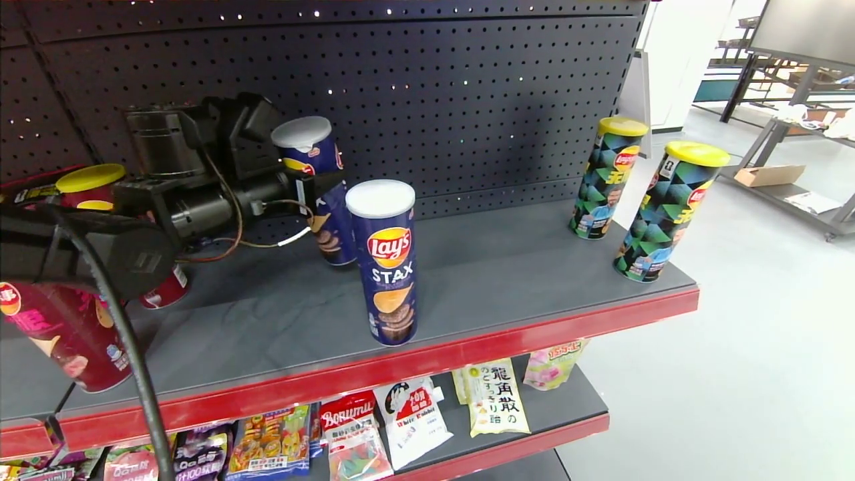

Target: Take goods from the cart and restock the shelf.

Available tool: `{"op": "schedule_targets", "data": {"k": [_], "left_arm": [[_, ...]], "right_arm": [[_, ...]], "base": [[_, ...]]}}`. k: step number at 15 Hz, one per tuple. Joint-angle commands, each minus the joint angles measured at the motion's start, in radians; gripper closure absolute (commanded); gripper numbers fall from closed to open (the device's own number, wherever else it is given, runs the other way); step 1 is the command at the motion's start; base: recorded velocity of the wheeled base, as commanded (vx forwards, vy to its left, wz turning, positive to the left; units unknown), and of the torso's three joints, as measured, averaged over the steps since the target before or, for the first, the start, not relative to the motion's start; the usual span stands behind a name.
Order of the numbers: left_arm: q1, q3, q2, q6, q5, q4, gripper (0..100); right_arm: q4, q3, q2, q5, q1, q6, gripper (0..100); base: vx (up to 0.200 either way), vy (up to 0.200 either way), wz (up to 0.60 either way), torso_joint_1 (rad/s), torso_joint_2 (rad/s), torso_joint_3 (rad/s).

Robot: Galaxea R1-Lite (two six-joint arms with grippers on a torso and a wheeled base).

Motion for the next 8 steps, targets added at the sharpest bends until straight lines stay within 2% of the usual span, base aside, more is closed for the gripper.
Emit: {"op": "schedule_targets", "data": {"k": [1, 8], "left_arm": [[-0.024, -0.074, 0.070, -0.004, 0.000, 0.029, 100], [-0.040, -0.201, 0.202, -0.004, 0.003, 0.029, 100]], "right_arm": [[0.000, 0.000, 0.001, 0.001, 0.000, 0.000, 0], [0.000, 0.000, 0.001, 0.001, 0.000, 0.000, 0]], "base": [[0.000, 0.000, 0.00, 0.000, 0.00, 0.000], [0.000, 0.000, 0.00, 0.000, 0.00, 0.000]]}}
